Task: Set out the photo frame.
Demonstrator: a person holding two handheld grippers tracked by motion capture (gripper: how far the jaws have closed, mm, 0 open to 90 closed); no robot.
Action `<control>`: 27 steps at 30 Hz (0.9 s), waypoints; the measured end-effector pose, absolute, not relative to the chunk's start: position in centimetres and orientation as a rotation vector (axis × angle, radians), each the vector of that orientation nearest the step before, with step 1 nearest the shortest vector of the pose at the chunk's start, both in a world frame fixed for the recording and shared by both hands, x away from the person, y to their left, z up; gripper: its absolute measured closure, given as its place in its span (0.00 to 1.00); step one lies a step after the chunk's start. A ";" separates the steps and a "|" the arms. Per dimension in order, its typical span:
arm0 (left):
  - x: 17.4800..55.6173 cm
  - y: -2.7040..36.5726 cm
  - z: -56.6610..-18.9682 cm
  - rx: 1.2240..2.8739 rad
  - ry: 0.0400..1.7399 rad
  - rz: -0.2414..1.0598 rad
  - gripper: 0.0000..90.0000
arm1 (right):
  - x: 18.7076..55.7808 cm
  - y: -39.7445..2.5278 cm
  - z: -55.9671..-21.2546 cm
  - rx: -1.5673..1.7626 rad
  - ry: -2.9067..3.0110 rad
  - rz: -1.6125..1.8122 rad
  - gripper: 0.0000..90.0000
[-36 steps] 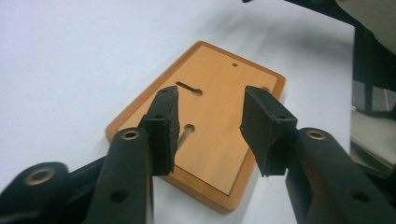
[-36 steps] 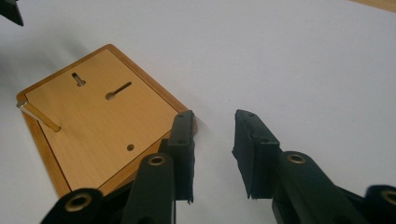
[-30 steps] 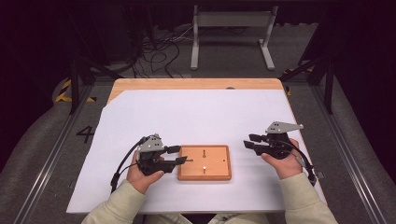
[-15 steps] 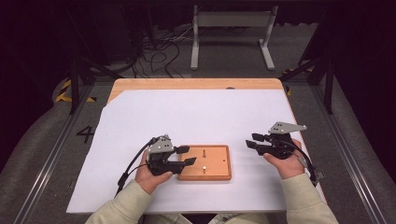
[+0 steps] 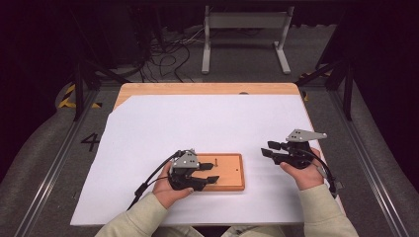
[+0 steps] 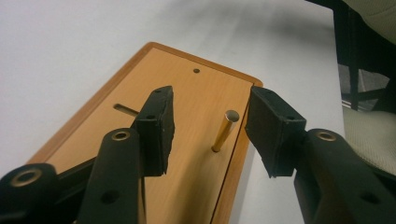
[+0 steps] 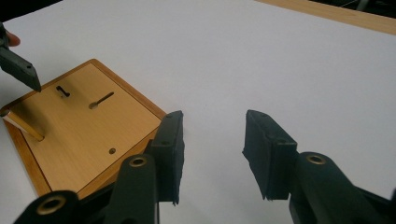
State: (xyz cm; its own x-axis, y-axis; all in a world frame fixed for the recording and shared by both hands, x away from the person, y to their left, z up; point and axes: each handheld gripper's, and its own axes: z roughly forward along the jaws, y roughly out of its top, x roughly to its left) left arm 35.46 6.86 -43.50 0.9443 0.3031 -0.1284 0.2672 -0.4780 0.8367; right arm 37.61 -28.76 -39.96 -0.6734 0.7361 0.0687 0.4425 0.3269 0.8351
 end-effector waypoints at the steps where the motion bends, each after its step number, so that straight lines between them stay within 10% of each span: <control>1: 35.4 6.7 -43.7 2.108 0.404 0.036 0.59 | 37.6 -28.8 -40.0 1.053 2.274 1.275 0.65; 16: 35.4 5.1 -45.2 2.194 0.381 0.033 0.91 | 37.7 -28.7 -40.1 1.050 2.286 1.284 0.65; 27: 34.5 4.7 -45.2 2.236 0.272 0.190 0.94 | 37.7 -28.5 -40.1 1.048 2.294 1.288 0.65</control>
